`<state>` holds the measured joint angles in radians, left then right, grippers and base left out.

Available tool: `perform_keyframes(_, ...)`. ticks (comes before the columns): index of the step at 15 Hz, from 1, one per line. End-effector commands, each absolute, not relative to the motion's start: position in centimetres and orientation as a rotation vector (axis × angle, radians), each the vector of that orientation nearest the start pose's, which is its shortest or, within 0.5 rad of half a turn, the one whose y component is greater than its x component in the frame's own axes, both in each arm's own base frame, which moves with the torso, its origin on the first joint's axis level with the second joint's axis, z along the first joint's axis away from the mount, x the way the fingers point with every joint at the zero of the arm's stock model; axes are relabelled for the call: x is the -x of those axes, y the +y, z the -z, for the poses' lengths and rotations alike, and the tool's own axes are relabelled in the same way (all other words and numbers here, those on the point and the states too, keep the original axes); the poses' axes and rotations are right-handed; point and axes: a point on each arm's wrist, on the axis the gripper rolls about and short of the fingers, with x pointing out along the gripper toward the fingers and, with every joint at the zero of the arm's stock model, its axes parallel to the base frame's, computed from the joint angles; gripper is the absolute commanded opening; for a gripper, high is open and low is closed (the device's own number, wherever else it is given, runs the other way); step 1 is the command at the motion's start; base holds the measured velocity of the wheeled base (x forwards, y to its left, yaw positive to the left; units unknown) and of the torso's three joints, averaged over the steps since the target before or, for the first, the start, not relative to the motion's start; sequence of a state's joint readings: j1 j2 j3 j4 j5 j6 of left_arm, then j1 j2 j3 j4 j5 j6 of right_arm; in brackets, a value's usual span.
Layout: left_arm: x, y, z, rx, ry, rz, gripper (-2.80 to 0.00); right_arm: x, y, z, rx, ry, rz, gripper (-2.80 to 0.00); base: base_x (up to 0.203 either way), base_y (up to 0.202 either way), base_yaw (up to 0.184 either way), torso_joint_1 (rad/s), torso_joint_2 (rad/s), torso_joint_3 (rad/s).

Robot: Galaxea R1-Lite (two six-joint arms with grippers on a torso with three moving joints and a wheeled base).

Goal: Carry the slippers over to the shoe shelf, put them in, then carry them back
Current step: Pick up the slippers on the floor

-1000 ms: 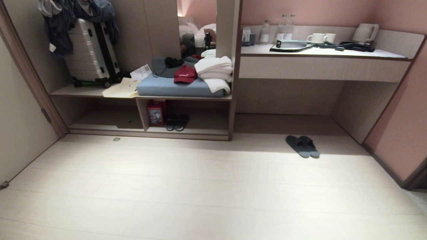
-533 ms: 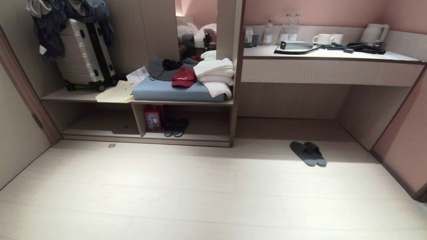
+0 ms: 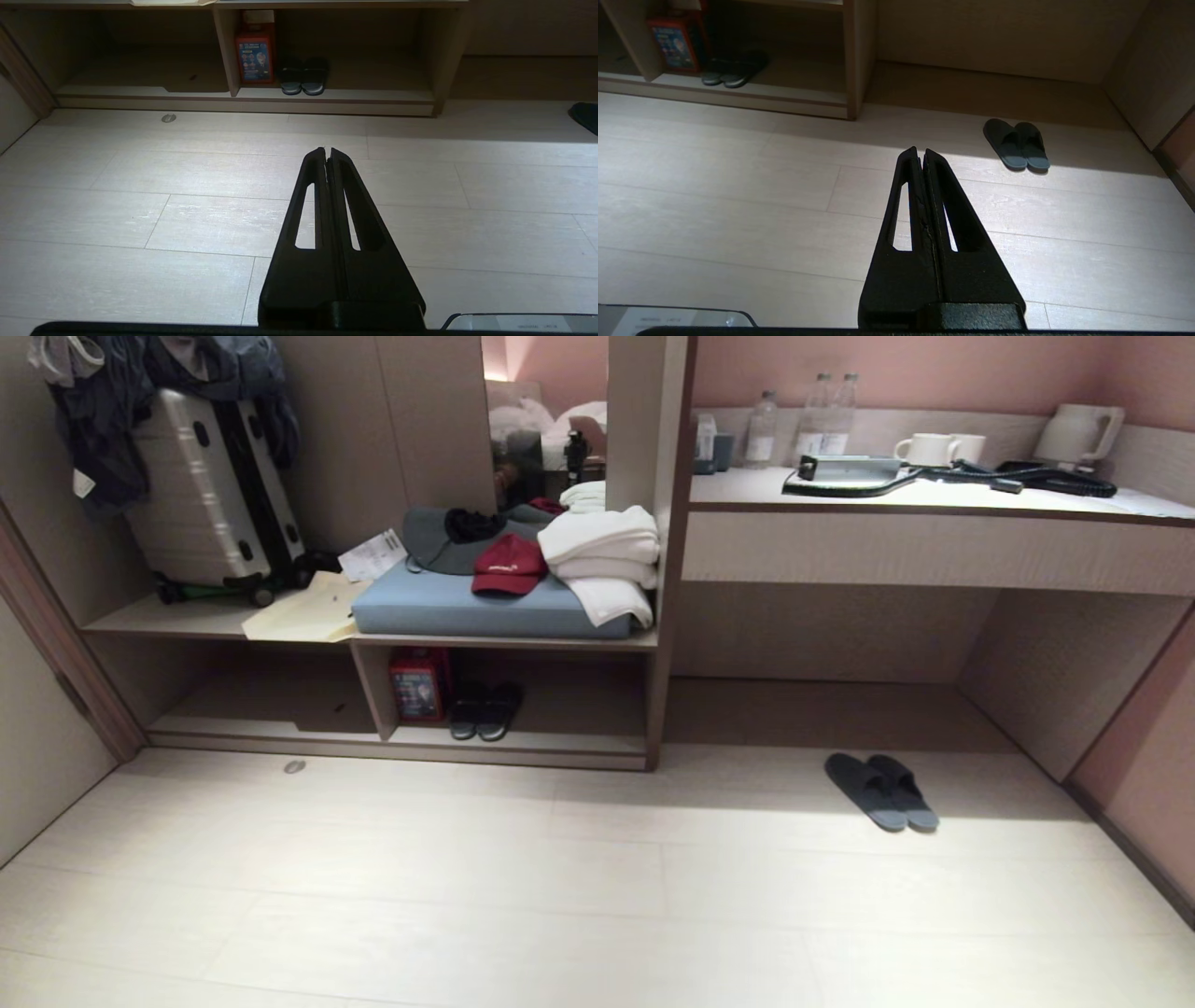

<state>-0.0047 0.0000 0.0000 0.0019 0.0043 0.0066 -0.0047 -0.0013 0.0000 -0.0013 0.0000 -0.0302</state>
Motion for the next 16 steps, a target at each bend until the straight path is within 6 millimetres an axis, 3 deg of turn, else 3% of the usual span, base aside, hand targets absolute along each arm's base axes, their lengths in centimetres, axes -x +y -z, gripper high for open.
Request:
perform_keyframes(1,2.26,0.02,-7.49,-0.006,0.005,0.000,-2.80,2.30,0.01,-7.56,0.031,-0.005,0.005,-2.80,0.198,0.000,-0.002,0.002,0.00,0.002)
perform_keyframes(16,2.26,0.02,-7.49,-0.006,0.005,0.000,-2.80,2.30,0.01,-7.56,0.028,-0.005,0.006,-2.80,0.196,0.000,0.000,0.002,0.00,0.002)
